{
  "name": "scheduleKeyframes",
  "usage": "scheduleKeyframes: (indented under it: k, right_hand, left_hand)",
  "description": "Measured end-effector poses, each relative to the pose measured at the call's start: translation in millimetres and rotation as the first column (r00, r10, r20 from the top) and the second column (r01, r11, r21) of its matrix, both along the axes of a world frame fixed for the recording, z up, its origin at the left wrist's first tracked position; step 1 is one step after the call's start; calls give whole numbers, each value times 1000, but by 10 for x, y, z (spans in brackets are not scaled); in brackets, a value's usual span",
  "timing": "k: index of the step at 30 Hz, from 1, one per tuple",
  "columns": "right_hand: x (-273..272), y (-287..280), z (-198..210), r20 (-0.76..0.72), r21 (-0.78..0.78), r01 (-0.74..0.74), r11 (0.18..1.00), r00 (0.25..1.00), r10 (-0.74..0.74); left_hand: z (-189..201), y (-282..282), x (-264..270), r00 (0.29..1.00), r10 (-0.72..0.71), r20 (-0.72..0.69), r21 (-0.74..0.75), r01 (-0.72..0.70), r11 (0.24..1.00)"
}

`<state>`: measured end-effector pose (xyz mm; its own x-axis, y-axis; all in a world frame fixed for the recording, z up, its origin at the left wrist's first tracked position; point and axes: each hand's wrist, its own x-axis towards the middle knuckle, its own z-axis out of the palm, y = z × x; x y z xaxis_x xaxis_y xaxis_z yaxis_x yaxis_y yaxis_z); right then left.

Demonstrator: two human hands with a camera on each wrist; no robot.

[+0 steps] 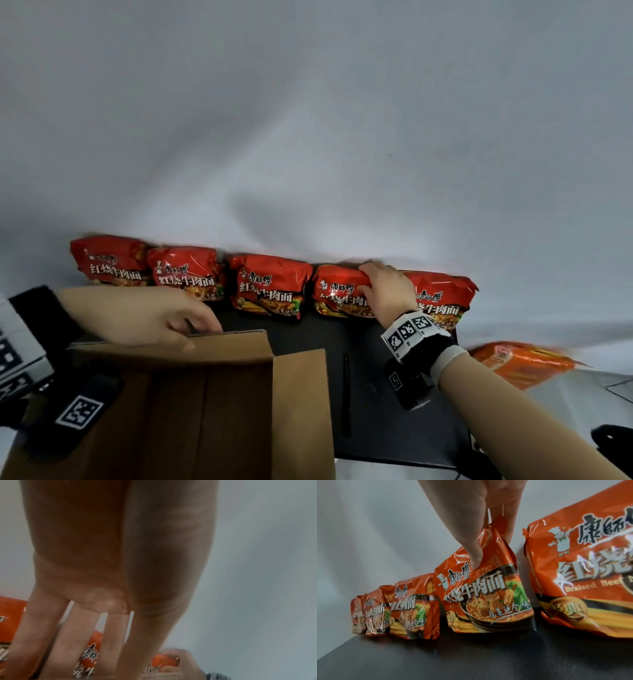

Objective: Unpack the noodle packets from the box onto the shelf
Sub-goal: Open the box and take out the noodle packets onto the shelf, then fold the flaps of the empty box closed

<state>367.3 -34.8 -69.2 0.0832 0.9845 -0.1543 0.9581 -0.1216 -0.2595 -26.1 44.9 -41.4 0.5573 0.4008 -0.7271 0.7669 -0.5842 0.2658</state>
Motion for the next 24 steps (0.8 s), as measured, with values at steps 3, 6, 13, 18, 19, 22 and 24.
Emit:
scheduleKeyframes:
  k: [3, 6, 13, 18, 19, 22, 24]
  right_hand:
    - [-14, 13, -24, 11, 35, -6, 999, 1000, 5]
    - [-37, -10, -19, 47, 113, -6, 994, 999, 1]
    - [-61, -230, 215, -240, 269, 114, 956, 970, -48]
    - [-179, -659, -6, -280, -417, 3, 909, 951, -132]
    - [-219, -770, -109, -237, -578, 14, 816, 954, -185]
    - [-343, -1052, -390, -60, -774, 92, 627, 974, -217]
    - [-422, -1173, -517, 39, -743, 142, 654, 985, -170]
  left_hand:
    - [713, -327, 462, 996, 84, 36, -28, -84, 996]
    - [960, -436, 593, 977, 181, 111, -53, -176, 983]
    - [1007, -511, 620, 994, 73, 84, -56, -68, 996]
    - [1003, -450, 608, 992, 53, 115, -13, -52, 999]
    - [1010, -424, 609, 991, 49, 126, -6, -49, 999]
    - [1026, -319, 632, 987, 56, 152, 44, -63, 997]
    - [1044, -276, 659, 982, 72, 173, 99, -90, 991]
